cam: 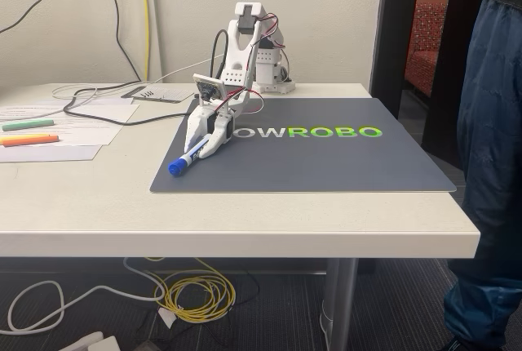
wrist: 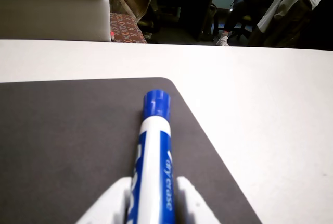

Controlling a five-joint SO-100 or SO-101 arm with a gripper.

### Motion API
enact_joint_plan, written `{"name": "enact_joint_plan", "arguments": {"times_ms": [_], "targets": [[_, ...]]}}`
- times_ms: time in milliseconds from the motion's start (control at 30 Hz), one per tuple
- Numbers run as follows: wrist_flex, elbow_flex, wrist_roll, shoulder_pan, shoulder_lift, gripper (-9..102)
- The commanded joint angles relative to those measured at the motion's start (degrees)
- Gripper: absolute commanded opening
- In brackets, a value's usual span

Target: Pick up the blue marker.

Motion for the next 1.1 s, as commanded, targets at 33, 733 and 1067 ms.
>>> {"name": "enact_joint_plan", "arguments": {"times_ms": [33, 733, 1067], "targets": [[-0.79, -1.23, -0.09, -0.44, 0.44, 9], [-4.13, -0.35, 4.92, -0.79, 0.53, 5], [-6.94, 7.21, 11.87, -1.32, 6.50, 5]]}}
